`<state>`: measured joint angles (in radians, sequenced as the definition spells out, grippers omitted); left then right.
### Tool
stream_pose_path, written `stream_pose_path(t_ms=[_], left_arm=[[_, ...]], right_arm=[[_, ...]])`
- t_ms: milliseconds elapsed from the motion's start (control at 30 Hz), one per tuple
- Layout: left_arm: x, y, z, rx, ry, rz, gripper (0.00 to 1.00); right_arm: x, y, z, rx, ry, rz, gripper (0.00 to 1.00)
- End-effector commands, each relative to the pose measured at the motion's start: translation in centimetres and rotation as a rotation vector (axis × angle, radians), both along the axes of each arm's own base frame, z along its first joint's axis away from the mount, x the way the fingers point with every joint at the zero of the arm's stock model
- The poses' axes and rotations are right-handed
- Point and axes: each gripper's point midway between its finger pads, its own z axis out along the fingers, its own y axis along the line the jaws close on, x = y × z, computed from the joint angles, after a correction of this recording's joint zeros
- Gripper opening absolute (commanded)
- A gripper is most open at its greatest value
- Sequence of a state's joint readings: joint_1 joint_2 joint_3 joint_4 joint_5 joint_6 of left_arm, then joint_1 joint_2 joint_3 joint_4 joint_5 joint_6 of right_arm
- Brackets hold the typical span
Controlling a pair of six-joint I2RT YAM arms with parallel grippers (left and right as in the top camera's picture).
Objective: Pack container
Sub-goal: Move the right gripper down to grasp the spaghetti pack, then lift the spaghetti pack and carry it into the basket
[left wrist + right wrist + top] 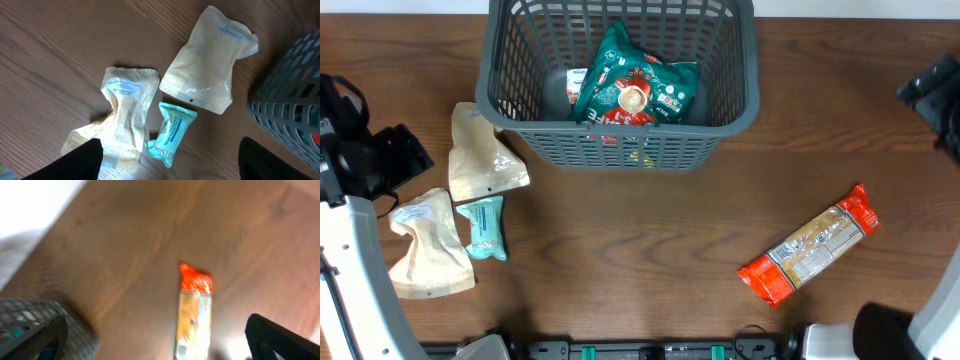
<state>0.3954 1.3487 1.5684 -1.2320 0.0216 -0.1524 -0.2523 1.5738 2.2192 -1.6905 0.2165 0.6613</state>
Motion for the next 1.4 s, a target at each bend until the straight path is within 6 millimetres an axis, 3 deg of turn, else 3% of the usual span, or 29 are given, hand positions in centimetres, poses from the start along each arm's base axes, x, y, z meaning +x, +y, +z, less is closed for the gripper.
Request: stream_pose_path(t_ms=[0, 133, 333, 500, 667, 933, 1367], left_arm=[[0.3, -0.4, 0.5, -0.007, -0.016, -0.026, 0.77], [0.5, -0.4, 0.6, -0.007, -0.023, -0.027, 0.77], [0.5, -0.4, 0.6, -0.005, -0.027, -0.027, 0.77], [0.5, -0.4, 0.6, -0.005, -0.027, -0.027, 0.77], [0.5, -0.4, 0.6, -0.006, -0.026, -0.027, 0.77], [0.4, -0.4, 0.5, -0.008, -0.018, -0.028, 0.77], [0.0, -0.6, 0.3, -0.016, -0.001, -0.028, 0.77]], right_arm=[[-3.8, 0.5, -0.9, 0.043, -0.002, -0.097, 0.99], [-7.3, 1.2, -5.4, 0.086, 0.068, -0.176, 0.99], [-9.4, 2.9, -13.1, 0.165, 0.061, -0.191, 0.99], [-9.6, 3.5, -20.5, 0.197, 0.107, -0.185, 0.99], [-8.3, 3.3, -26.6, 0.206, 0.117, -0.174, 0.99], [-7.2, 3.1, -32.6, 0.215, 0.129, -0.173, 0.99], [-5.3, 2.8, -37.7, 0.239, 0.195, -0.175, 0.99]])
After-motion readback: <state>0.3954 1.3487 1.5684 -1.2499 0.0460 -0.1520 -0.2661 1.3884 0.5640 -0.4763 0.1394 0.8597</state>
